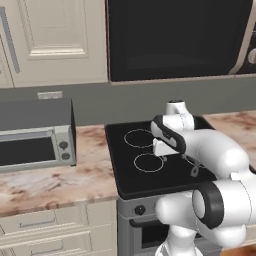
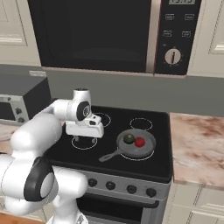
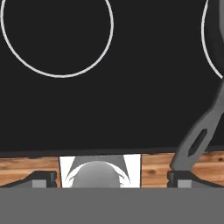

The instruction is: Put the squash and tomato in the pan. Then turn on the front right burner and set the heat to medium.

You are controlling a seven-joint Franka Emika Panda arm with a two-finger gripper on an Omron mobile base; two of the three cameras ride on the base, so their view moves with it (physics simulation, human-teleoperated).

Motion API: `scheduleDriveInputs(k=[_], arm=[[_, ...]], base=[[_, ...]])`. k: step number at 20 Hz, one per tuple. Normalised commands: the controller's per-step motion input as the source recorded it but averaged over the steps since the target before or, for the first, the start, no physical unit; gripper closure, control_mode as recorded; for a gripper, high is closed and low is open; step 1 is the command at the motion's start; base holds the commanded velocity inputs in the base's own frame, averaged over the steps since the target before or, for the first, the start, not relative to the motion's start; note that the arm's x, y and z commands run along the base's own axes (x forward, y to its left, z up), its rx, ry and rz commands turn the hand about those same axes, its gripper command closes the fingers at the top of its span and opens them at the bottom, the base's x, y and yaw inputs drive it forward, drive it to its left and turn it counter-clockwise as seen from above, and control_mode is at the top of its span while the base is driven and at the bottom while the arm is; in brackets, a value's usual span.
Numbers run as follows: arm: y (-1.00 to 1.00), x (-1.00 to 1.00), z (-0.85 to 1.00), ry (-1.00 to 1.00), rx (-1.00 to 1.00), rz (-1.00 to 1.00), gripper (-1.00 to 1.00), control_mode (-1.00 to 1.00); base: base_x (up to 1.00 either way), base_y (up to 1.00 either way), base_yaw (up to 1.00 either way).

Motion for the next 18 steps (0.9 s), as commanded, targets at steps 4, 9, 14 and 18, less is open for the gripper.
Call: scheduleDriveInputs(k=[4,9,14,18], arm=[[0.00,0.00,0.00,0.00,0.00,0.00,-1.00,1.00],[0.00,0.00,0.00,0.00,0.00,0.00,-1.00,1.00],[0.00,0.00,0.00,0.00,0.00,0.00,-1.00,1.00],[0.00,0.00,0.00,0.00,0.00,0.00,-1.00,1.00]], base=[[-0.72,-0.01,0.00],[-0.79,0.00,0.00],[0.01,0.44,0.00],[0.21,0.26,0.00]])
